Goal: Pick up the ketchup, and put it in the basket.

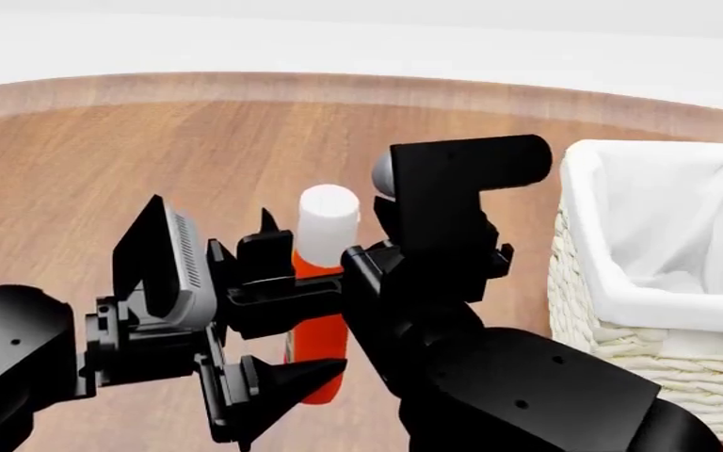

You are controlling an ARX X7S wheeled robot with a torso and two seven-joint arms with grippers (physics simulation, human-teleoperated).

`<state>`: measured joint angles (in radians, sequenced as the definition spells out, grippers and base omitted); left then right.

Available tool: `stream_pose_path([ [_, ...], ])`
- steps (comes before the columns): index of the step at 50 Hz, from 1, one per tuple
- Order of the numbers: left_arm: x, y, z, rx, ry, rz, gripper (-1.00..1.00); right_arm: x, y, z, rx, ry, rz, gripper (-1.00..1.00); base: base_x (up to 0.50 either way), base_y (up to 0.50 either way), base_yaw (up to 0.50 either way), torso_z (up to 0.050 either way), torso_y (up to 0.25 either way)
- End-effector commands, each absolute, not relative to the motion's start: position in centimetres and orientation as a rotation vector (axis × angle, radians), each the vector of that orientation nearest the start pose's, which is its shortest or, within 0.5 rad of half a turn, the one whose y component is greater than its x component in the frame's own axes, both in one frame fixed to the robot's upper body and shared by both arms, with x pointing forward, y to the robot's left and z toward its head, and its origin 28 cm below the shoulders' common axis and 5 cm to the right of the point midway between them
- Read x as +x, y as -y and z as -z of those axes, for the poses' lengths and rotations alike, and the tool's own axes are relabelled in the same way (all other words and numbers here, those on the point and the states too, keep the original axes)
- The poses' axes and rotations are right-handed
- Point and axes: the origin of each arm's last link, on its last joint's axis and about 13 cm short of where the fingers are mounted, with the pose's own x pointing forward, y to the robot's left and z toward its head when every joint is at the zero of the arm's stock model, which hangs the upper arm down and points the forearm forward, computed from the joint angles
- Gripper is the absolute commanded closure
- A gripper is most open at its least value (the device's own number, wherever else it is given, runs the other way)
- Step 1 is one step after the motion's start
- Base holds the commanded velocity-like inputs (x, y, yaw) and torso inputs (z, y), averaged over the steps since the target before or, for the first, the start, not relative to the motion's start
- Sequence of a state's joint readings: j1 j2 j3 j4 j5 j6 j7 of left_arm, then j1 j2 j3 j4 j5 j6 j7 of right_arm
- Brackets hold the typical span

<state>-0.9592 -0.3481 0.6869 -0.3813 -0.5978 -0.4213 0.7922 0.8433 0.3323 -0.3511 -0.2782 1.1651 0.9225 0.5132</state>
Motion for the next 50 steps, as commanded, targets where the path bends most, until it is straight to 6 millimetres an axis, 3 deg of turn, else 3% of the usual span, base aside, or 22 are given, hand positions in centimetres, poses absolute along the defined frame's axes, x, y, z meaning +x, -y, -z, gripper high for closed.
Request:
stream_pose_path([
  [1,36.49,-20.90,-15.81,0.124,-0.171,1.188,1.00,28.29,5.96,-21.28,0.162,-0.168,-0.448,-1.00,0.00,0.00,0.00,0.000,0.000],
  [19,36.60,-20.88,-15.60,0.125,-0.173,1.190,1.00,28.40,5.95,-21.06,0.162,-0.171,-0.451,-1.00,0.00,0.00,0.00,0.000,0.000],
  [20,36.60,-20.88,-15.60,0.125,-0.173,1.190,1.00,28.42,5.93,-21.05,0.160,-0.172,-0.452,1.00,0.00,0.00,0.00,0.000,0.000],
  [47,36.63,-20.80,-15.11,0.154,-0.164,1.175,1.00,28.79,5.98,-20.83,0.147,-0.172,-0.443,1.00,0.00,0.00,0.00,0.000,0.000],
  [48,36.65,-20.80,-15.10,0.156,-0.164,1.178,-1.00,28.83,6.02,-20.83,0.147,-0.173,-0.441,1.00,0.00,0.00,0.00,0.000,0.000],
  [50,36.50,-20.83,-15.19,0.152,-0.157,1.181,-1.00,28.87,6.09,-20.88,0.144,-0.170,-0.438,1.00,0.00,0.00,0.00,0.000,0.000],
])
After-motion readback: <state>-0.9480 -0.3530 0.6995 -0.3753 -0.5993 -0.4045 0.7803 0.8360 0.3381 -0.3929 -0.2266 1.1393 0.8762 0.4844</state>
